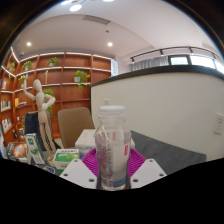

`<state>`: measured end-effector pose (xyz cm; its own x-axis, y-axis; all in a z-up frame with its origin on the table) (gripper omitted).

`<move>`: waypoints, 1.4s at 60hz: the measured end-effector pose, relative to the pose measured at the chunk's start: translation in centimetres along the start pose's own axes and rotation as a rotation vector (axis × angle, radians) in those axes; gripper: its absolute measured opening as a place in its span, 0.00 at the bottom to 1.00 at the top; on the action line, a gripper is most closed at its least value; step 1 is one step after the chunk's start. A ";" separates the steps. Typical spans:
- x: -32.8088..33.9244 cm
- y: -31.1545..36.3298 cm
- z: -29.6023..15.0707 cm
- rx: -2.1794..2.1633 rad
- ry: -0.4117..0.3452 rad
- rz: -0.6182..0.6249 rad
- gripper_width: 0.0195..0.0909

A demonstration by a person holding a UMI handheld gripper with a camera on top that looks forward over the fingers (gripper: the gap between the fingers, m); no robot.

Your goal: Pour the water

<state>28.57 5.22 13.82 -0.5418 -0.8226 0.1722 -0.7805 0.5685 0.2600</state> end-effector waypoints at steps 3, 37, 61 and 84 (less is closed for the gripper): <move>-0.5 -0.1 0.6 0.009 -0.005 0.000 0.23; -0.5 -1.3 3.6 0.023 0.033 -0.003 0.88; 15.0 -0.1 3.9 0.100 0.114 -0.143 0.96; 27.0 2.6 -2.7 -0.003 -0.002 -0.312 0.96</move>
<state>12.77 -15.58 21.75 -0.2772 -0.9574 0.0815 -0.9084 0.2887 0.3024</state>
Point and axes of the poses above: the point between the fingertips, and its own axes, seen from behind it with the camera up: y to the left, z down, x backward, against the way the camera looks, the point moved 5 cm from there along x, backward, against the way the camera looks, and after that the axes turned 15 degrees about -x, right-handed, at the moved point
